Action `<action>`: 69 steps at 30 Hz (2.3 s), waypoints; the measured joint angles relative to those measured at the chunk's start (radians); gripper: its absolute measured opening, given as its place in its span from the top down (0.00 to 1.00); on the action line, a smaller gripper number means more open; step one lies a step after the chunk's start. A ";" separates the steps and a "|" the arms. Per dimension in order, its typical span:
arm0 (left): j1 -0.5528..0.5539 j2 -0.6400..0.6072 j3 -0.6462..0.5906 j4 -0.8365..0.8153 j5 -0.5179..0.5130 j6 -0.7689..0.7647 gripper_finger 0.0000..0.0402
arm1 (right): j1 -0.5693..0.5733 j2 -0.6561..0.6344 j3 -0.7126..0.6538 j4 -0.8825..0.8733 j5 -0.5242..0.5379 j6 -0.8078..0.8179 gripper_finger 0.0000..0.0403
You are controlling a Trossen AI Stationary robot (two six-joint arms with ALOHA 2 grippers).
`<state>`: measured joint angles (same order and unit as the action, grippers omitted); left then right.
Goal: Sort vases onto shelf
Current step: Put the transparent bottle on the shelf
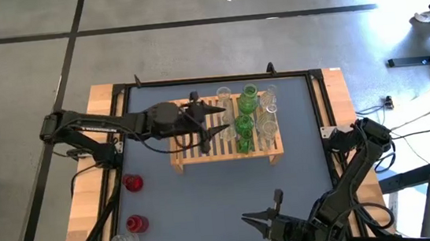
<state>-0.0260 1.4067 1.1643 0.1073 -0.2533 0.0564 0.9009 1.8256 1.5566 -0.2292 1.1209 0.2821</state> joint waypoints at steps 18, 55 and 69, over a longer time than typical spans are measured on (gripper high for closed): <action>-0.263 -0.330 0.000 -0.609 -0.026 -0.262 0.42 | 0.002 0.000 0.000 0.013 -0.006 0.000 0.94; -0.529 -0.055 -0.001 -0.576 0.041 -0.575 0.27 | -0.038 0.010 0.000 0.075 -0.198 -0.024 0.94; -0.642 -0.038 0.002 -0.440 0.104 -0.724 0.27 | -0.040 0.010 0.000 0.057 -0.243 -0.035 0.94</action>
<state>-0.6681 1.3685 1.1664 -0.3323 -0.1491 -0.6674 0.8612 1.8351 1.5566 -0.1719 0.8776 0.2476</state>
